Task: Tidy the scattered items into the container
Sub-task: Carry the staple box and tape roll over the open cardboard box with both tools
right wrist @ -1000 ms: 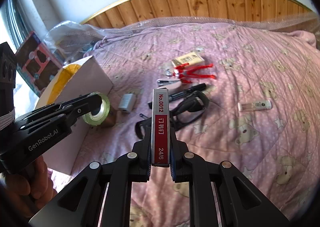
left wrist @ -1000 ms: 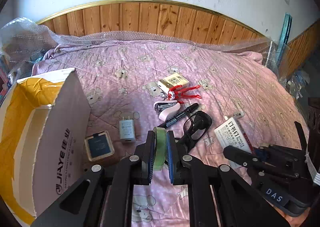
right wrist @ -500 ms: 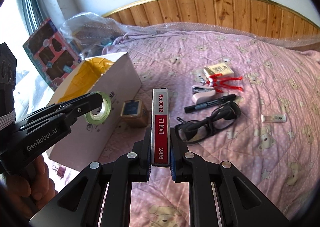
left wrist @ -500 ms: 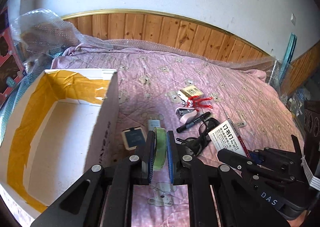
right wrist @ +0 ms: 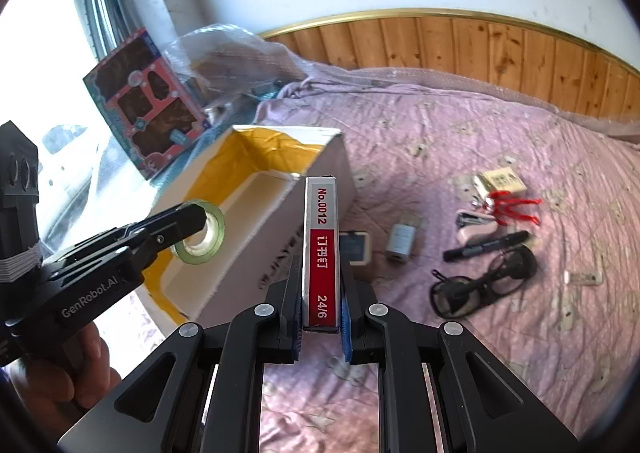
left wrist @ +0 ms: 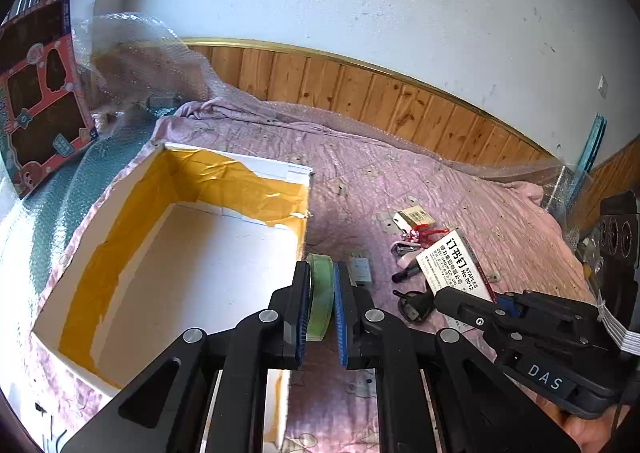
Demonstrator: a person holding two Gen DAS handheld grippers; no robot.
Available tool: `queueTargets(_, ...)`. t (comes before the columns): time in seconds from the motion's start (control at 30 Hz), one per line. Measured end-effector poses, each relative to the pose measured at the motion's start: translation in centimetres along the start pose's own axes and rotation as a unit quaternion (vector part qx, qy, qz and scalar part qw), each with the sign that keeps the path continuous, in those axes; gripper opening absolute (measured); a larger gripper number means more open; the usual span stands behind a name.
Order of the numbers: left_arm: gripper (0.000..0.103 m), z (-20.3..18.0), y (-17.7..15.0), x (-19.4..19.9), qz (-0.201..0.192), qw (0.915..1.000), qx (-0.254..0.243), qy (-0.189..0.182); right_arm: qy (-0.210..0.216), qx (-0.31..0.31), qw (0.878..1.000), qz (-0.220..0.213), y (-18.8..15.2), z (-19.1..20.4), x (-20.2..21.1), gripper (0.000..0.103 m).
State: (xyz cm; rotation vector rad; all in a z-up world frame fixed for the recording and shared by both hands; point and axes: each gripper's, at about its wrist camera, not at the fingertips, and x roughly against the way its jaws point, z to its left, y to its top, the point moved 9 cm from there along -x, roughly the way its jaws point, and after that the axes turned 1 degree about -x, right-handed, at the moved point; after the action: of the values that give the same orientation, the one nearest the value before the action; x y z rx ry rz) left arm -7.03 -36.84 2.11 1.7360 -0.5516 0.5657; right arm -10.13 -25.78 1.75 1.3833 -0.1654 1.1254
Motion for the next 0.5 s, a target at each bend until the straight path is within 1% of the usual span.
queueTargets(0.27, 0.012, 4.8, -0.4, 1.3, 0.002, 0.999, 0.024, 0.037, 0.026, 0.037, 0.999, 0.0, 1.4, 5.0, -1.0, 0.016)
queueTargets(0.5, 0.012, 7.9, -1.1, 1.9, 0.01, 0.9975, 0.037, 0.059, 0.044, 0.057, 0.997, 0.003, 2.2, 8.2, -2.1, 0.016)
